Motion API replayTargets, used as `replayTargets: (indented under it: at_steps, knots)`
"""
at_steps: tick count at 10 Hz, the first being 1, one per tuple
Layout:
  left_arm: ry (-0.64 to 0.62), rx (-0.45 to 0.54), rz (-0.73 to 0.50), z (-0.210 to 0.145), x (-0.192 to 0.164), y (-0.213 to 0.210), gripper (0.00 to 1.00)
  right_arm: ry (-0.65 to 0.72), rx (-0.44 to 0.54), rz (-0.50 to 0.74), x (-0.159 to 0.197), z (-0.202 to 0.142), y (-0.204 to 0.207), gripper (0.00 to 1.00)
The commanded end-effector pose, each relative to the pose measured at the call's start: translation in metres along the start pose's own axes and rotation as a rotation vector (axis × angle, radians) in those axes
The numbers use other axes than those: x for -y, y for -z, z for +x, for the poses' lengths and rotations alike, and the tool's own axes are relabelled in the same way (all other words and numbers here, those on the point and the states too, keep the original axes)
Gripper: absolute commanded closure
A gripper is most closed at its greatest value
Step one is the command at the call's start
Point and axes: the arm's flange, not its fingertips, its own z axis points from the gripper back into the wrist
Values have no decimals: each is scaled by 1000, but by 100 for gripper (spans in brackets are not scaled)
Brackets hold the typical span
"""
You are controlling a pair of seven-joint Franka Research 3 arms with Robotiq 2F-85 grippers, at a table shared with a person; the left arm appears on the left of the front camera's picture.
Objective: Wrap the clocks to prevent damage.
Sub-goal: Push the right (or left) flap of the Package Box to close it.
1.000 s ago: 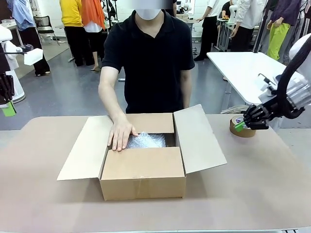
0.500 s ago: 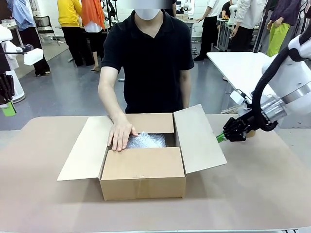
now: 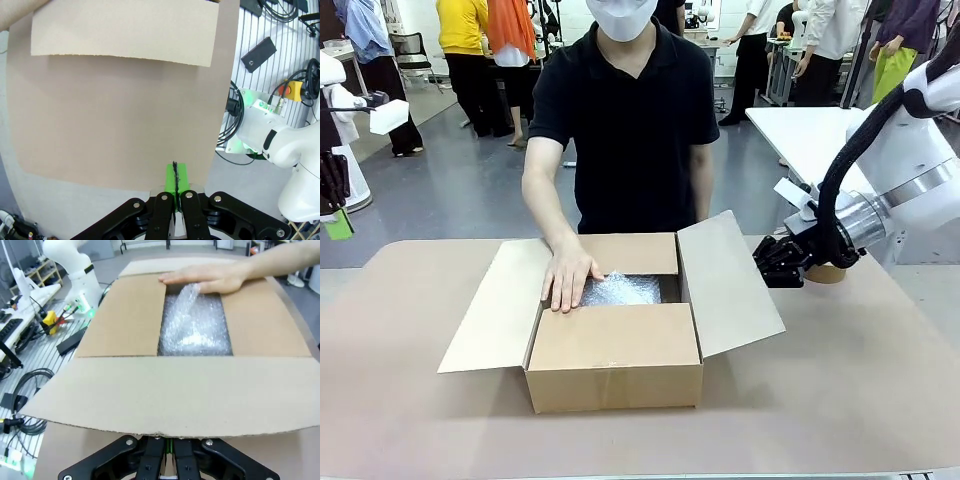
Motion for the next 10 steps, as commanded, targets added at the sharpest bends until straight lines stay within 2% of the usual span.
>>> replayTargets:
  at_steps: [1,6,10]
  knots:
    - [-12,-12,-2,0,0,-3,99,-40,27,-5,-2,8,10,99]
    - [-12,-12,-2,0,0,-3,99,-144,34,19,-5,56,41,99]
    - [-12,-12,-2,0,0,-3,99,-167,25,34,-1,65,61,99]
